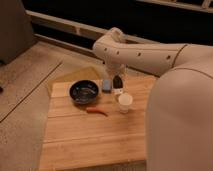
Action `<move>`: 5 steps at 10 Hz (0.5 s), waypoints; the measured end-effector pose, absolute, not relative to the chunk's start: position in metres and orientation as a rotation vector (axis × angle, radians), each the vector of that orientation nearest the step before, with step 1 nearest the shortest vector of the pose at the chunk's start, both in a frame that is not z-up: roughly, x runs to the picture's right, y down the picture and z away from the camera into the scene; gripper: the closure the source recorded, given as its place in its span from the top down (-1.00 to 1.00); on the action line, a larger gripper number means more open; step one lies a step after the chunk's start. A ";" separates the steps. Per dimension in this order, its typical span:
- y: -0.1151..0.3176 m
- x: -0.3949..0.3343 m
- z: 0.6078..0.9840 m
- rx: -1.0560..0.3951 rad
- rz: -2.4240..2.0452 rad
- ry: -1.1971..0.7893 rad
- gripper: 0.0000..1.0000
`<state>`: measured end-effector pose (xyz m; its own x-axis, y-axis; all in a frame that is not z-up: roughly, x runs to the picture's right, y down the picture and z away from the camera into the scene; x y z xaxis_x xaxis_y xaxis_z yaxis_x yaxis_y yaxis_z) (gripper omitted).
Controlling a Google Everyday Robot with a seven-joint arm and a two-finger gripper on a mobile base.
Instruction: Place the eraser in the ceramic cup
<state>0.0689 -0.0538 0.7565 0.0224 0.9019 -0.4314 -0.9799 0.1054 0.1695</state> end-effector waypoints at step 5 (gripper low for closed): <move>-0.043 0.087 0.761 -0.181 1.485 0.548 -1.00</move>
<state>0.0866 -0.0432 0.7607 -0.0090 0.8918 -0.4523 -0.9718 0.0988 0.2142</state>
